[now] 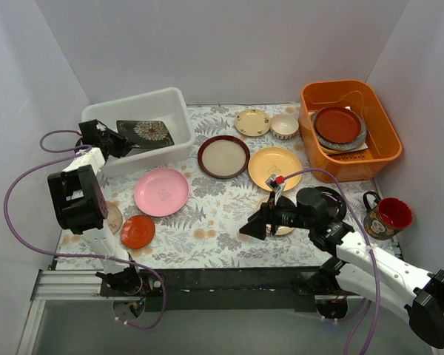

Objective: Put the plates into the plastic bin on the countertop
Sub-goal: Place the plate in the plastic bin.

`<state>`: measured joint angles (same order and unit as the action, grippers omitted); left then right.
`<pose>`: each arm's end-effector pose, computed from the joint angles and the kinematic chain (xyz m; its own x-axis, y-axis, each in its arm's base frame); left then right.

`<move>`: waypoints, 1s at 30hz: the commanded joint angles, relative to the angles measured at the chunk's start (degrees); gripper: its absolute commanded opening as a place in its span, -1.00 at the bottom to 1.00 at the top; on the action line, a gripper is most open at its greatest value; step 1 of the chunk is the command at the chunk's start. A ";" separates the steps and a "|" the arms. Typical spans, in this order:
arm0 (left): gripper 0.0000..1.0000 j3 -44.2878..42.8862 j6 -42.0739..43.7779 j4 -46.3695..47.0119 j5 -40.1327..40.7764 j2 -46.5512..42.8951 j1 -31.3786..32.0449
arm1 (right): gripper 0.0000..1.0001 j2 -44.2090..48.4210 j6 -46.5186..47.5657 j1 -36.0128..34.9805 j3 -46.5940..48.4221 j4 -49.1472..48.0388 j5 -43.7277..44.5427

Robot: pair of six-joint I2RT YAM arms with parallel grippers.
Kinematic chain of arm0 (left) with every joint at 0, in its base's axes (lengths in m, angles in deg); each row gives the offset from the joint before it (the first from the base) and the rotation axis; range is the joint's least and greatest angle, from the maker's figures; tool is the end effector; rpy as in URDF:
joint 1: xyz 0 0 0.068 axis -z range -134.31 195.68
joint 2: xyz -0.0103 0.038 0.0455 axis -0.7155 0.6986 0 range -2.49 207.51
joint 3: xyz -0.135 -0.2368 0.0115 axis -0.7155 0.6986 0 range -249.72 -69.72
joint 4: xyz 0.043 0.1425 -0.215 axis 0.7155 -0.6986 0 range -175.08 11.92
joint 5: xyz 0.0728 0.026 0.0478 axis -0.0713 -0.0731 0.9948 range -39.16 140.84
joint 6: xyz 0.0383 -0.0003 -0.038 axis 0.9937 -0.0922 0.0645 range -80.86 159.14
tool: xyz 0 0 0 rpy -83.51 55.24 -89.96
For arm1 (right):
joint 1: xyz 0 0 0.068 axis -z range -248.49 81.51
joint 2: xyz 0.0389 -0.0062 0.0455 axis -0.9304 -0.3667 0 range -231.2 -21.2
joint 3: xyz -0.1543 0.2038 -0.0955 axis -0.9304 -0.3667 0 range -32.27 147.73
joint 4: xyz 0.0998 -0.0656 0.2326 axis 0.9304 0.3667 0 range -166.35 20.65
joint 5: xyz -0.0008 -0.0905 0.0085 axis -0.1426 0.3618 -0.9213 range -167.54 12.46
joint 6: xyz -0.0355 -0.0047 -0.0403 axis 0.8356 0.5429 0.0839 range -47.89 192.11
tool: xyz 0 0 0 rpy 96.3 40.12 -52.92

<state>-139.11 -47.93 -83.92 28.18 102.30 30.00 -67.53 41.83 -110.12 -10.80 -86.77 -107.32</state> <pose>0.3910 0.0955 0.2052 -0.0618 -0.9746 0.2152 -0.6325 -0.1285 -0.7638 0.1279 0.1373 0.2297 -0.6330 0.0229 -0.7738 -0.7143 0.3680 0.5952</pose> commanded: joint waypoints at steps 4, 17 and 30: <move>-0.52 -6.73 0.41 0.84 -2.92 -0.29 -1.02 | 0.65 0.45 -0.39 0.23 0.06 -1.71 -0.02; -0.02 -11.65 2.34 -5.75 -2.31 2.96 -1.63 | 0.65 0.97 -0.57 0.23 -0.20 -1.63 0.25; 0.21 -15.42 4.18 -12.78 -0.81 5.59 -2.16 | 0.65 1.59 -0.66 0.23 -0.47 -0.92 0.60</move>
<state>-149.68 -44.98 -94.52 27.90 107.72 28.21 -67.20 41.22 -110.12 -11.08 -86.75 -107.21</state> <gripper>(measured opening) 0.600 0.828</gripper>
